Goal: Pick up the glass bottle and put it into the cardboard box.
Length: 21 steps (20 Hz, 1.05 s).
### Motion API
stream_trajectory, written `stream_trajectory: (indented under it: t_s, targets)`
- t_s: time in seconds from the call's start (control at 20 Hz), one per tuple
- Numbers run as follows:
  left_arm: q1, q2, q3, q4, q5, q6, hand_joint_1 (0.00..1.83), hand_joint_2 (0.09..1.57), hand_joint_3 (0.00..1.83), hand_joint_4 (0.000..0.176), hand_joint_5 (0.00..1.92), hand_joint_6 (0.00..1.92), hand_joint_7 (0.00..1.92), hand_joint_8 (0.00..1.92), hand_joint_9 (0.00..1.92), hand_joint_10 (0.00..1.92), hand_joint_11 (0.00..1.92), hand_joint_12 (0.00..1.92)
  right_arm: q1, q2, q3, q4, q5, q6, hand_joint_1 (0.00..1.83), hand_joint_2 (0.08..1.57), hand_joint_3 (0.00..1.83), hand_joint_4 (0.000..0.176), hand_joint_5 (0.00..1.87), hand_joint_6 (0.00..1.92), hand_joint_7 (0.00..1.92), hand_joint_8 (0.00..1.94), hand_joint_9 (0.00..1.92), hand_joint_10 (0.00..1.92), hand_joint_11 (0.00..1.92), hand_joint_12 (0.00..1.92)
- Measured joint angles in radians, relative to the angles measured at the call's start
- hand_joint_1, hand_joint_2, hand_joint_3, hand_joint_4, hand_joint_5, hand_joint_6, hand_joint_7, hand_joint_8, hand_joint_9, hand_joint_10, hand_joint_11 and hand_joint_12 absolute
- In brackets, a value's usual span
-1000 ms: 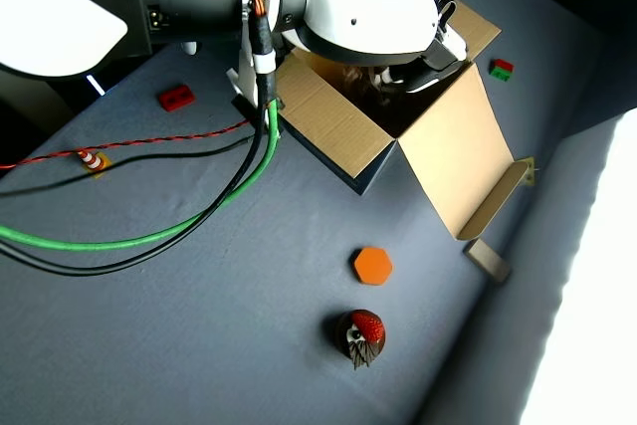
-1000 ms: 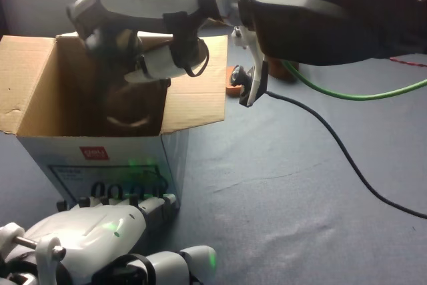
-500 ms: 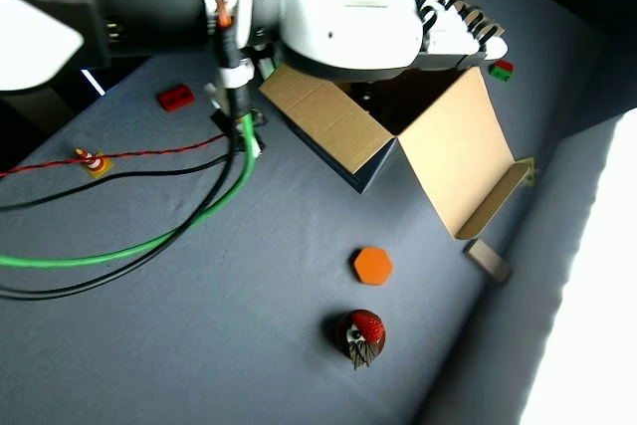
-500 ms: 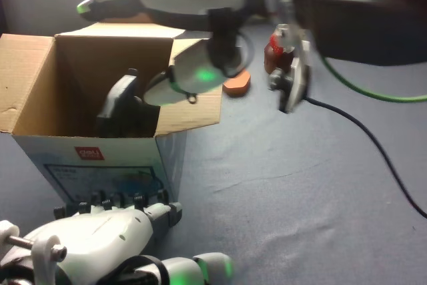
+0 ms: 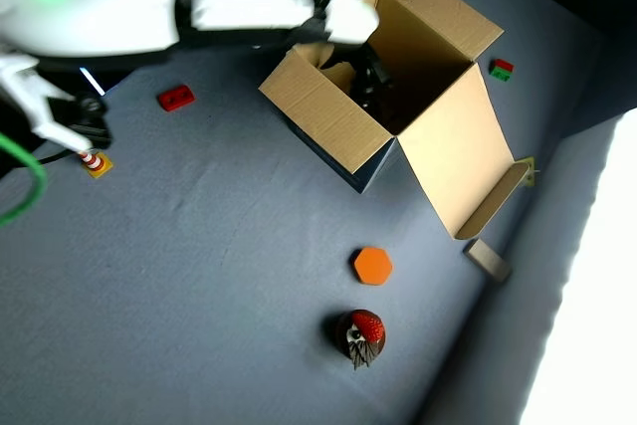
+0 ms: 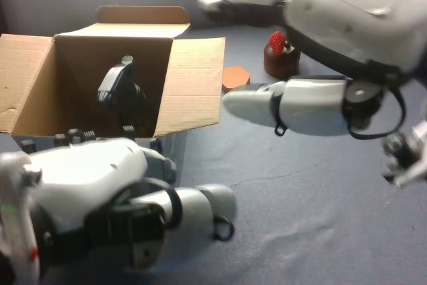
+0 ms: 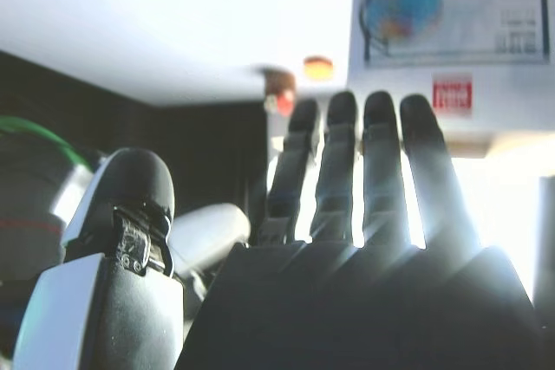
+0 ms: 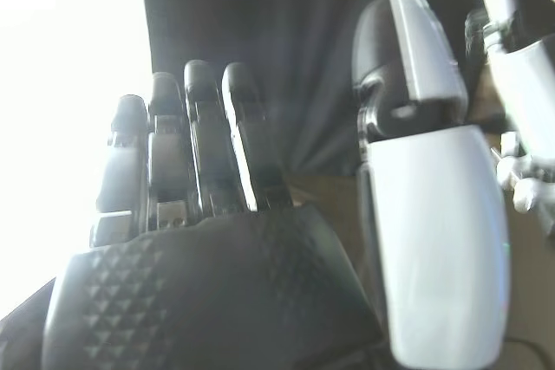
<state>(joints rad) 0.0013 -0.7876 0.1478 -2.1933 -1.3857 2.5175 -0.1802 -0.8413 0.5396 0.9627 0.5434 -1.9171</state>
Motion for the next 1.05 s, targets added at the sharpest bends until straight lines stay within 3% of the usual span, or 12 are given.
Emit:
stream_trajectory:
  t_s: [0.05, 0.1, 0.15, 0.2, 0.3, 0.35, 0.4, 0.5, 0.65, 0.8, 1.0, 1.05]
  targets:
    - [-0.012, 0.000, 0.000, -0.008, -0.017, 0.003, 0.13, 1.31, 0.00, 0.000, 0.82, 0.10, 0.92, 0.34, 0.72, 0.59, 0.28, 1.33, -0.002, 0.015, -0.034, 0.106, 0.062, -0.046, 0.22, 1.25, 0.01, 0.000, 0.54, 0.92, 0.71, 0.82, 0.48, 1.39, 0.20, 1.79]
    - [-0.032, 0.001, 0.000, -0.028, -0.035, 0.004, 0.15, 1.33, 0.00, 0.000, 0.84, 0.32, 0.80, 0.87, 0.67, 1.09, 0.37, 1.51, -0.005, 0.032, -0.066, 0.177, 0.123, -0.085, 0.22, 1.26, 0.01, 0.000, 0.59, 1.10, 0.73, 1.11, 0.58, 1.57, 0.42, 1.90]
    - [-0.047, 0.001, 0.002, -0.037, -0.040, 0.011, 0.18, 1.36, 0.00, 0.000, 0.79, 0.70, 0.80, 1.16, 0.68, 1.38, 0.47, 1.70, -0.005, 0.038, -0.081, 0.206, 0.164, -0.109, 0.24, 1.26, 0.01, 0.000, 0.67, 1.23, 0.80, 1.26, 0.69, 1.65, 0.61, 1.92]
    - [-0.076, 0.001, 0.004, -0.040, -0.040, 0.031, 0.22, 1.40, 0.01, 0.000, 0.76, 1.03, 0.86, 1.28, 0.73, 1.52, 0.55, 1.82, -0.004, 0.040, -0.098, 0.232, 0.211, -0.140, 0.25, 1.30, 0.02, 0.000, 0.78, 1.30, 0.90, 1.33, 0.81, 1.71, 0.77, 1.92]
    - [-0.119, 0.001, 0.019, -0.031, -0.032, 0.064, 0.47, 1.40, 0.00, 0.000, 0.85, 1.31, 1.02, 1.40, 0.92, 1.65, 0.73, 1.91, 0.022, 0.046, -0.105, 0.350, 0.214, -0.162, 0.33, 1.40, 0.03, 0.000, 0.90, 1.38, 1.07, 1.47, 1.03, 1.82, 1.04, 1.92]
    - [-0.137, 0.001, 0.032, -0.024, -0.025, 0.093, 0.56, 1.40, 0.00, 0.000, 0.90, 1.43, 1.07, 1.50, 1.00, 1.73, 0.84, 1.92, 0.029, 0.060, -0.105, 0.414, 0.187, -0.152, 0.37, 1.44, 0.04, 0.000, 0.96, 1.54, 1.13, 1.61, 1.12, 1.90, 1.16, 1.92]
    - [-0.149, 0.001, 0.048, -0.013, -0.014, 0.129, 0.59, 1.40, 0.00, 0.000, 0.92, 1.46, 1.08, 1.52, 1.02, 1.75, 0.87, 1.92, 0.031, 0.075, -0.105, 0.457, 0.150, -0.132, 0.37, 1.45, 0.03, 0.000, 0.96, 1.59, 1.14, 1.65, 1.14, 1.92, 1.18, 1.92]
    - [-0.151, 0.003, 0.069, 0.008, 0.029, 0.152, 0.62, 1.46, 0.01, 0.000, 0.97, 1.88, 1.12, 1.86, 1.13, 1.91, 1.08, 1.92, 0.026, 0.077, -0.109, 0.452, 0.126, -0.124, 0.58, 1.50, 0.03, 0.000, 1.09, 1.90, 1.27, 1.89, 1.32, 1.92, 1.36, 1.92]
    - [-0.116, 0.015, 0.077, 0.084, 0.119, 0.156, 0.71, 1.48, 0.01, 0.000, 1.01, 1.92, 1.16, 1.92, 1.18, 1.92, 1.13, 1.92, 0.010, 0.079, -0.109, 0.410, 0.115, -0.119, 0.75, 1.48, 0.01, 0.000, 1.12, 1.92, 1.29, 1.94, 1.35, 1.92, 1.40, 1.92]
    - [-0.051, 0.032, 0.079, 0.127, 0.169, 0.093, 0.75, 1.48, 0.00, 0.000, 1.03, 1.92, 1.17, 1.92, 1.19, 1.92, 1.14, 1.92, -0.006, 0.085, -0.109, 0.407, 0.114, -0.111, 0.74, 1.47, 0.01, 0.000, 1.14, 1.92, 1.30, 1.94, 1.36, 1.92, 1.42, 1.92]
    - [-0.020, 0.045, 0.108, 0.193, 0.254, 0.076, 0.77, 1.48, 0.00, 0.000, 1.04, 1.92, 1.17, 1.92, 1.19, 1.92, 1.14, 1.92, -0.006, 0.086, -0.109, 0.399, 0.103, -0.111, 0.74, 1.47, 0.00, 0.000, 1.16, 1.92, 1.30, 1.94, 1.37, 1.92, 1.42, 1.92]
    - [-0.020, 0.045, 0.108, 0.196, 0.259, 0.077, 0.79, 1.47, 0.00, 0.000, 1.04, 1.92, 1.17, 1.92, 1.19, 1.92, 1.14, 1.92, -0.006, 0.086, -0.109, 0.398, 0.104, -0.111, 0.74, 1.47, 0.00, 0.133, 1.19, 1.92, 1.30, 1.94, 1.37, 1.92, 1.43, 1.92]
